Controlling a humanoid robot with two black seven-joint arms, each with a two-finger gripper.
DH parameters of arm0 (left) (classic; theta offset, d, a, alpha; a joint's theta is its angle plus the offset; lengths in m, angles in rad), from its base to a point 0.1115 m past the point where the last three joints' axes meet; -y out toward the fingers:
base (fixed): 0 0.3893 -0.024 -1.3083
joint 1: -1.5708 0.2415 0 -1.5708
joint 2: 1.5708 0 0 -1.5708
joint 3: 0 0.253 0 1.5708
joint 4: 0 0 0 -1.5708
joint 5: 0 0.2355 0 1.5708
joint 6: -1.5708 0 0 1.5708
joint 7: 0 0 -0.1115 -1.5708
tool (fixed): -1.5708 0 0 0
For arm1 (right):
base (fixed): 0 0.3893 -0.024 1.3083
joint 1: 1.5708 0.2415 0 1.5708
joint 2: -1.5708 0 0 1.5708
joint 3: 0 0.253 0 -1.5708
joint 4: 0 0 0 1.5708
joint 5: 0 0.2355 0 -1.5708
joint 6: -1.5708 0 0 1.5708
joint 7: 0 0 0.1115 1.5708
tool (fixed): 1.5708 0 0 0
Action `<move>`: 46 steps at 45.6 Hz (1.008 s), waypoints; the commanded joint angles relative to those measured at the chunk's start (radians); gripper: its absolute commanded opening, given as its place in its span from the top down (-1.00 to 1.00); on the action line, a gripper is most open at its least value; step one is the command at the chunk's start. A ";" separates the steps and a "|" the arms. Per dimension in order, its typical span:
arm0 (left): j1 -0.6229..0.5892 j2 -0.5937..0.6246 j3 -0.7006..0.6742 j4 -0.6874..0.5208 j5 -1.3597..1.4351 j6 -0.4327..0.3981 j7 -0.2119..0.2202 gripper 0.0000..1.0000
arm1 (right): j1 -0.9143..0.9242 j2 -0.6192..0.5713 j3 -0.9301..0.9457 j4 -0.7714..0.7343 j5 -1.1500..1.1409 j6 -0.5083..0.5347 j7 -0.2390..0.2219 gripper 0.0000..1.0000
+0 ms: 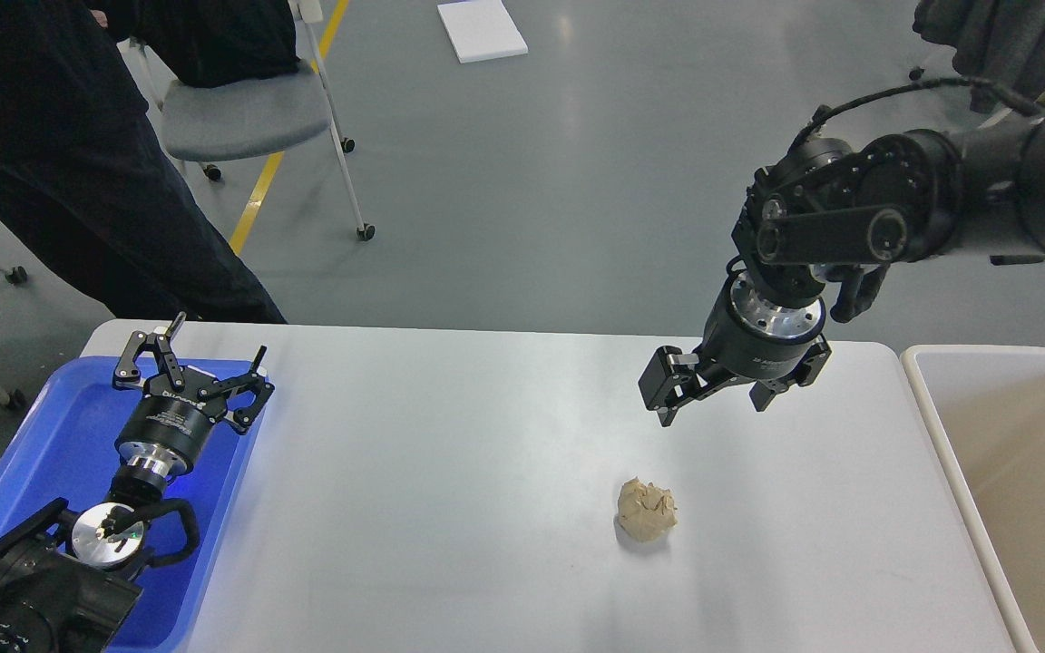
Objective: Tidy desktop
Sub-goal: 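Move the right gripper down toward the crumpled beige paper ball, then lower the right gripper over the paper ball and close on it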
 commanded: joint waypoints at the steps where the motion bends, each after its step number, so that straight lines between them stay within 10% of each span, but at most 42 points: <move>1: 0.000 0.000 0.000 0.000 0.000 0.000 -0.001 -1.00 | -0.151 0.037 0.037 -0.087 -0.017 -0.087 -0.004 -1.00; 46: 0.000 0.000 0.000 0.000 0.000 0.000 0.001 -1.00 | -0.507 0.037 0.079 -0.226 -0.052 -0.356 -0.002 -1.00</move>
